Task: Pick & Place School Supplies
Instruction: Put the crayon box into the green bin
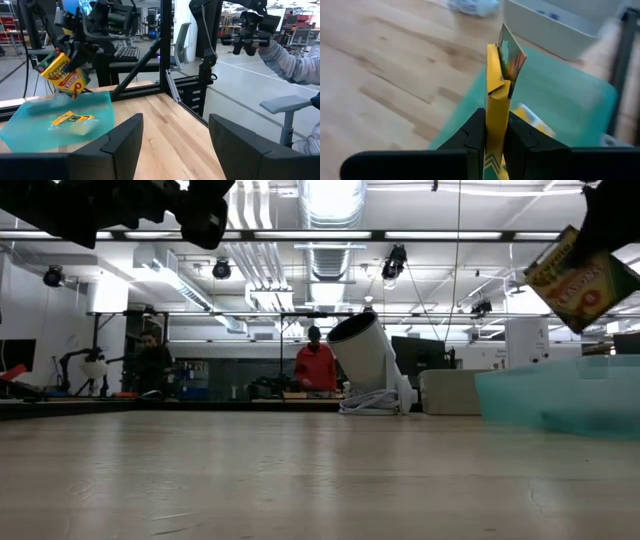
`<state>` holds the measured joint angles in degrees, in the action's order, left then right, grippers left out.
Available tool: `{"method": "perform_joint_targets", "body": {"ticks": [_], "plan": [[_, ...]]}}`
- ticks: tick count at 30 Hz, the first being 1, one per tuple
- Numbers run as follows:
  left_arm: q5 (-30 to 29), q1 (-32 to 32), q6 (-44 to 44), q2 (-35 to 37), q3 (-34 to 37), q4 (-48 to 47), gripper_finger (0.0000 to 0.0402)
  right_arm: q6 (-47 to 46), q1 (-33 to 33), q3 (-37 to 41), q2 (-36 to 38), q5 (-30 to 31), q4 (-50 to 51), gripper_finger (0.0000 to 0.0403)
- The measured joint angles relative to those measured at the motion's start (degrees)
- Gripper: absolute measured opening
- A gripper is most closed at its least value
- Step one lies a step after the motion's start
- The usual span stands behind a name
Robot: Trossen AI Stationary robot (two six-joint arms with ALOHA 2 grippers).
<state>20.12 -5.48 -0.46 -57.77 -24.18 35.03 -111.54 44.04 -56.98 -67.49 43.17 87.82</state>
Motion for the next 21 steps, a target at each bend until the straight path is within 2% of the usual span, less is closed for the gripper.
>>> {"method": "perform_joint_targets", "body": {"ticks": [6, 12, 21], "plan": [[-0.02, 0.00, 0.03, -0.03, 0.00, 0.04, 0.0232, -2.11, -2.31, 0.21, 1.47, -8.36, 2.18, 0.0038], [0.00, 0.00, 0.01, -0.03, 0.00, 0.04, 0.0232, -2.02, -5.39, 1.40, 1.42, -8.61, 2.14, 0.0038], [-0.02, 0.00, 0.40, -0.06, 0.00, 0.04, 0.0232, -1.80, -9.29, 7.30, 2.24, -8.68, 0.47, 0.0038]]}}
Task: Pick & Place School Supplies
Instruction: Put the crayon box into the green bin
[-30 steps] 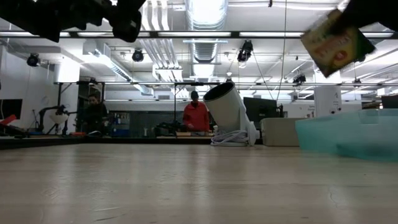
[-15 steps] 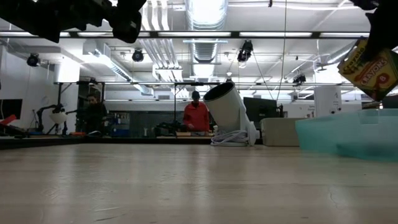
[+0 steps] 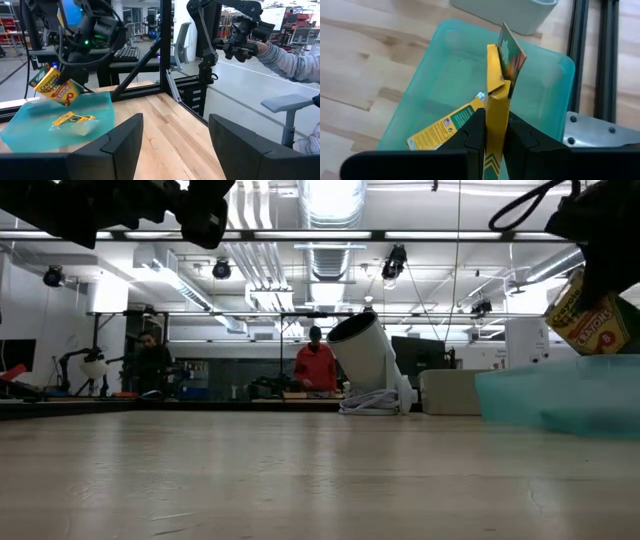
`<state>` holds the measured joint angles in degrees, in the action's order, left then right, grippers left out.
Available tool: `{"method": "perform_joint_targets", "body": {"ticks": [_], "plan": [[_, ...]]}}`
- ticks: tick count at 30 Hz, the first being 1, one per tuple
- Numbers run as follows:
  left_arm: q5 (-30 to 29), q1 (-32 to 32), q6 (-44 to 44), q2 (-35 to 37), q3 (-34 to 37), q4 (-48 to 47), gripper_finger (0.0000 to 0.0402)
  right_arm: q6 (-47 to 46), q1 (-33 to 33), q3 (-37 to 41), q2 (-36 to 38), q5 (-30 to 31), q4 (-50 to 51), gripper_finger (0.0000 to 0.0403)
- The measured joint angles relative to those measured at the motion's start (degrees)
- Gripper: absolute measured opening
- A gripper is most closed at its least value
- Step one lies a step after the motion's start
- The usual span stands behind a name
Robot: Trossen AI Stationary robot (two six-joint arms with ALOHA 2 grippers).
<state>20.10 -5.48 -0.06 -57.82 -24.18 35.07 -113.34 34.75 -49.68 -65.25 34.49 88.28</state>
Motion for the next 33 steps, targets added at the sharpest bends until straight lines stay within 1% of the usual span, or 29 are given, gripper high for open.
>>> {"method": "perform_joint_targets", "body": {"ticks": [5, 10, 12, 13, 16, 17, 19, 21, 28, 30, 33], "plan": [[0.00, 0.00, 0.37, 0.00, 0.00, 0.07, 0.0232, 0.00, -1.24, 3.53, 3.06, 0.57, -4.54, 0.0038], [0.00, 0.00, 2.26, 0.00, 0.00, 0.09, 0.0232, 0.39, -2.78, 7.36, 7.38, 3.75, -8.62, 0.0038], [0.00, 0.00, 2.81, 0.00, 0.00, 0.07, 0.0232, 0.86, -3.86, 7.12, 8.20, 4.13, -9.02, 0.0038], [0.00, 0.00, 2.89, 0.00, 0.00, 0.09, 0.0232, 0.89, -4.38, 7.11, 8.60, 4.89, -9.53, 0.0038], [0.00, 0.00, 3.41, 0.00, 0.00, 0.13, 0.0232, 1.19, -6.24, 7.57, 9.11, 10.19, -11.48, 0.0038], [0.00, 0.00, 3.59, 0.00, 0.00, 0.11, 0.0232, 1.53, -7.03, 7.84, 9.25, 10.61, -12.16, 0.0038], [0.00, 0.00, 3.89, 0.00, 0.00, 0.15, 0.0232, 3.07, -9.14, 8.72, 9.37, 8.58, -13.41, 0.0038], [0.00, 0.00, 3.92, 0.00, 0.00, 0.15, 0.0232, 6.49, -11.32, 10.02, 9.37, 6.04, -15.39, 0.0038], [0.00, 0.00, 3.96, 0.00, 0.00, 0.15, 0.0232, 28.36, -18.42, 14.34, 8.49, 4.22, -31.18, 0.0038], [0.00, 0.00, 3.96, 0.00, 0.00, 0.13, 0.0232, 31.60, -20.30, 14.98, 8.25, 2.06, -32.29, 0.0038], [0.00, 0.00, 3.96, 0.00, 0.00, 0.08, 0.0232, 33.71, -22.50, 15.68, 8.00, -0.94, -31.69, 0.0038]]}}
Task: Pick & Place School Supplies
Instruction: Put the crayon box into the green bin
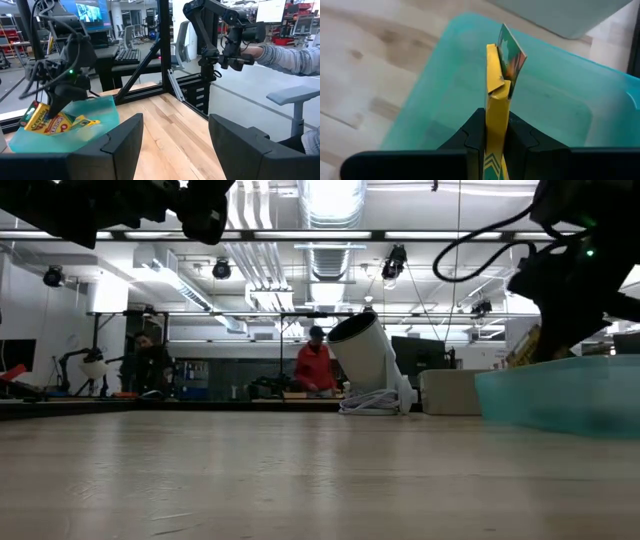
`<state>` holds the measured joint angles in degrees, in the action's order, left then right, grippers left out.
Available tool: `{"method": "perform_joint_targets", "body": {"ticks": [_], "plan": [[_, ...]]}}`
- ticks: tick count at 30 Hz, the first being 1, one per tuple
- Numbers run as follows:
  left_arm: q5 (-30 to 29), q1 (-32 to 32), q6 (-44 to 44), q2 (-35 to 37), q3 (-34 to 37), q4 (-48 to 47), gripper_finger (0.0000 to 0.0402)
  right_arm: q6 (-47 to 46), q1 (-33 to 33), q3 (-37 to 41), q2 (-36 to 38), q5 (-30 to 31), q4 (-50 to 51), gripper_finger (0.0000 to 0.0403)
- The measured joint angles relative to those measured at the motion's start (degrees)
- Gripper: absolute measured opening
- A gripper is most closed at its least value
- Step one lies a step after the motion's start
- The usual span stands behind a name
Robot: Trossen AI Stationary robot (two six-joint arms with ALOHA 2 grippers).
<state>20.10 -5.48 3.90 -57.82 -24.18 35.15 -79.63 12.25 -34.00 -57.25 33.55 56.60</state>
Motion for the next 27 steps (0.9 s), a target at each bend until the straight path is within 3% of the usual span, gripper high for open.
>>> {"method": "perform_joint_targets", "body": {"ticks": [5, 16, 27], "plan": [[0.00, 0.00, 0.00, 0.00, 0.00, -0.06, 0.0232, 5.08, -0.85, 1.26, 0.14, -3.05, -0.66, 0.0038], [0.00, 0.00, -0.02, 0.00, 0.00, -0.10, 0.0232, 2.16, -0.89, 1.58, 0.10, -1.02, -1.41, 0.0044], [0.00, 0.02, -0.02, 0.00, 0.00, -0.17, 0.0232, 2.72, -0.92, 1.60, 0.08, -0.56, -1.61, 0.0129]]}}
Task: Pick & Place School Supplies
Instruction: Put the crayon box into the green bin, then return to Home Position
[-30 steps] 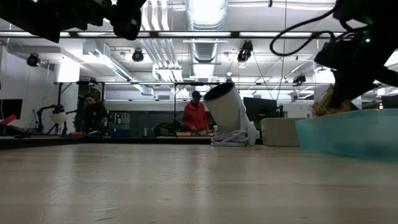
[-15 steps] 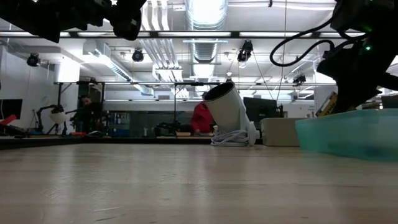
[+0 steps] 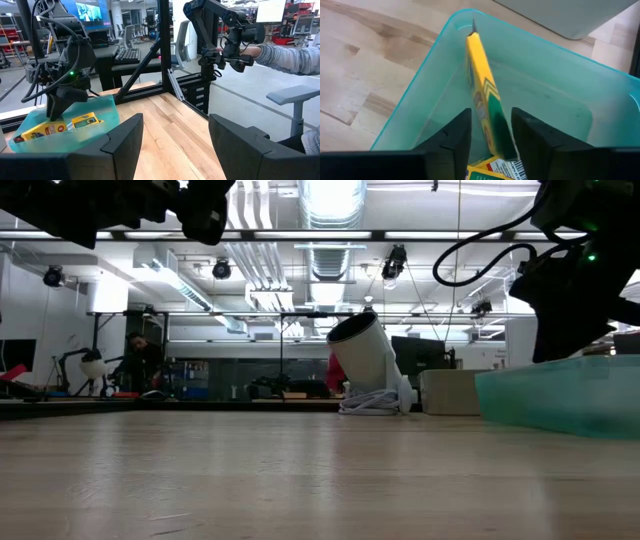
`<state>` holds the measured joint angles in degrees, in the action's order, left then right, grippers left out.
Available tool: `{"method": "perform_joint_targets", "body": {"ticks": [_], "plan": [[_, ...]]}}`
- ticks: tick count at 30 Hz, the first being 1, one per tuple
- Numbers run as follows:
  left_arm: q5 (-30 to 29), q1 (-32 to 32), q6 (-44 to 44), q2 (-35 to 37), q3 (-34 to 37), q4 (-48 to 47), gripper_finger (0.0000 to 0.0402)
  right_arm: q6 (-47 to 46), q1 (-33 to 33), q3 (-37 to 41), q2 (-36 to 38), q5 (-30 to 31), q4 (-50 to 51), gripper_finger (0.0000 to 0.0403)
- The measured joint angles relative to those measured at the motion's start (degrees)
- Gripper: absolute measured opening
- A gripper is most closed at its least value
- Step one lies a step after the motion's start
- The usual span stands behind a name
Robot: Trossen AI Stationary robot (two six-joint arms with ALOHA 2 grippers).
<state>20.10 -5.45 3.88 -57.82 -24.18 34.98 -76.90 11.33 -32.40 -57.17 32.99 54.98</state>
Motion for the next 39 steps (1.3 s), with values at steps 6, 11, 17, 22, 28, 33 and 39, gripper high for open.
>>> {"method": "perform_joint_targets", "body": {"ticks": [6, 11, 17, 22, 28, 33, 39], "plan": [[0.00, -0.02, -0.02, 0.00, 0.02, 0.00, 0.0232, 0.00, 0.00, 0.00, 0.00, 0.09, -0.12, 0.0174], [0.00, -0.02, 0.00, -0.02, 0.02, -0.02, 0.0232, 0.16, 0.00, 0.00, 0.01, 0.14, -0.31, 0.0193], [0.00, -0.02, 0.00, 0.00, 0.02, -0.04, 0.0232, 5.23, 0.00, -3.01, 0.07, -0.53, 0.77, 0.0196], [0.00, -0.02, 0.00, -0.01, 0.02, -0.04, 0.0232, 9.40, 0.00, -8.81, 0.09, -0.50, 1.71, 0.0196], [0.00, 0.00, -0.02, -0.02, 0.02, 0.00, 0.0232, 10.10, 0.02, -14.82, 0.07, -0.48, -0.38, 0.0196], [-0.02, -0.02, -0.32, -0.01, 0.02, 0.07, 0.0232, 17.25, 0.02, -16.38, 0.00, -0.26, -9.96, 0.0196], [-0.04, -0.02, -1.25, -0.02, 0.00, 0.83, 0.0232, 35.64, 1.07, -15.50, -0.29, -2.71, -32.38, 0.0196]]}}
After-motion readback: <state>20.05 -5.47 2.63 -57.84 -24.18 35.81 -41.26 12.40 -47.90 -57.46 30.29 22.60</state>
